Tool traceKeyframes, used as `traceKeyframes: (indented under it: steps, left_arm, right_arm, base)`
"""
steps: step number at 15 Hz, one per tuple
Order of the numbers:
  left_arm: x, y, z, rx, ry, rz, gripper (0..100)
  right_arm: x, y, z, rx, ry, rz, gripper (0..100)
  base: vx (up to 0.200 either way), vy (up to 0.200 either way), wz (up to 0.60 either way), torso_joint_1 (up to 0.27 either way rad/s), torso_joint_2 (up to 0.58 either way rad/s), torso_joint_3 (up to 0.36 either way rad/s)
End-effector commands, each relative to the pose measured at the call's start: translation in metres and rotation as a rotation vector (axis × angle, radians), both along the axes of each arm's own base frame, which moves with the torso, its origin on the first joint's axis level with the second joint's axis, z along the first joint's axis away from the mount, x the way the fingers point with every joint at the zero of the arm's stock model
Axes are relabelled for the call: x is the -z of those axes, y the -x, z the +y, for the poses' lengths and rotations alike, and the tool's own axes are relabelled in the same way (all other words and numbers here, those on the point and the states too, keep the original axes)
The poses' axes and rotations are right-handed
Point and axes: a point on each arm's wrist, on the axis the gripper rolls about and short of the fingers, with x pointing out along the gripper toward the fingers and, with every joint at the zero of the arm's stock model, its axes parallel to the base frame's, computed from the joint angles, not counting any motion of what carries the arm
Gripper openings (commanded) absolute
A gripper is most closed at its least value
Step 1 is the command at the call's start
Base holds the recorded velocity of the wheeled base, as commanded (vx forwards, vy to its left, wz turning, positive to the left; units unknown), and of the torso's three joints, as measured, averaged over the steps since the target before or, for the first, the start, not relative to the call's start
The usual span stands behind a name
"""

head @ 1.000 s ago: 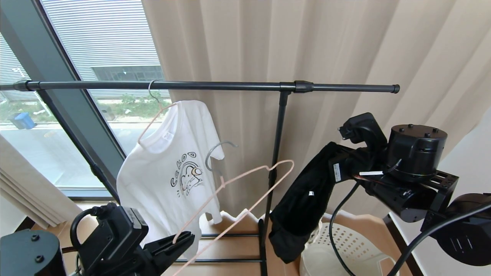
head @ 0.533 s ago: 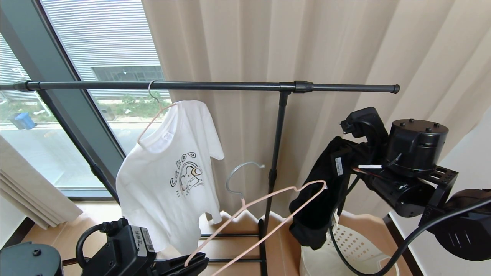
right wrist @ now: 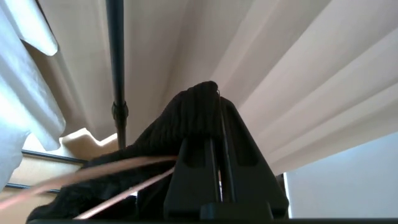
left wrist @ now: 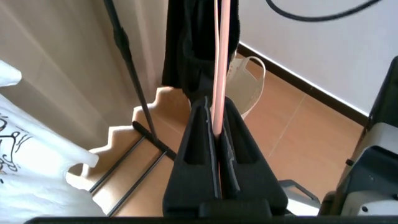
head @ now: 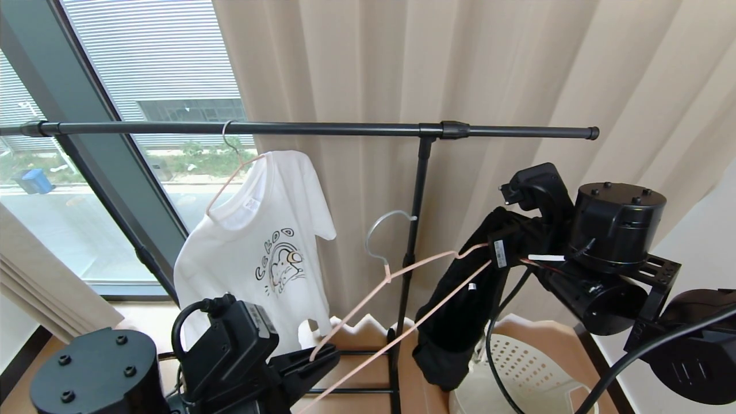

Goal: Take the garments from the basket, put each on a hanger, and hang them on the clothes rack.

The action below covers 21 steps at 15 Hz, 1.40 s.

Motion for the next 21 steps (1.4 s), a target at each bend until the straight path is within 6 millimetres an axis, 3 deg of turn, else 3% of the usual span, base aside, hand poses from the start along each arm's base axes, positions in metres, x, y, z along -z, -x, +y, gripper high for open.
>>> traceKeyframes:
  steps: [1, 6, 13, 21]
  left_arm:
    - [0.016, -0.019, -0.013, -0.042, -0.015, 0.012, 0]
    - [0.034, -0.036, -0.027, -0.113, 0.021, -0.050, 0]
    - [0.035, -0.037, -0.029, -0.107, 0.025, -0.046, 0]
    - [0.035, -0.034, -0.030, -0.094, 0.022, -0.049, 0]
  right_arm:
    - [-0.001, 0.002, 0.003, 0.005, 0.001, -0.004, 0]
    - [-0.001, 0.014, 0.019, -0.050, -0.001, -0.008, 0]
    - [0.000, 0.034, 0.038, -0.144, -0.005, -0.001, 0]
    - [-0.010, 0.086, 0.053, -0.365, -0.036, -0.013, 0]
  base:
    - [0.000, 0.000, 0.00, 0.000, 0.00, 0.000]
    - [0.000, 0.000, 0.00, 0.000, 0.00, 0.000]
    - [0.000, 0.000, 0.00, 0.000, 0.00, 0.000]
    - [0.000, 0.000, 0.00, 0.000, 0.00, 0.000]
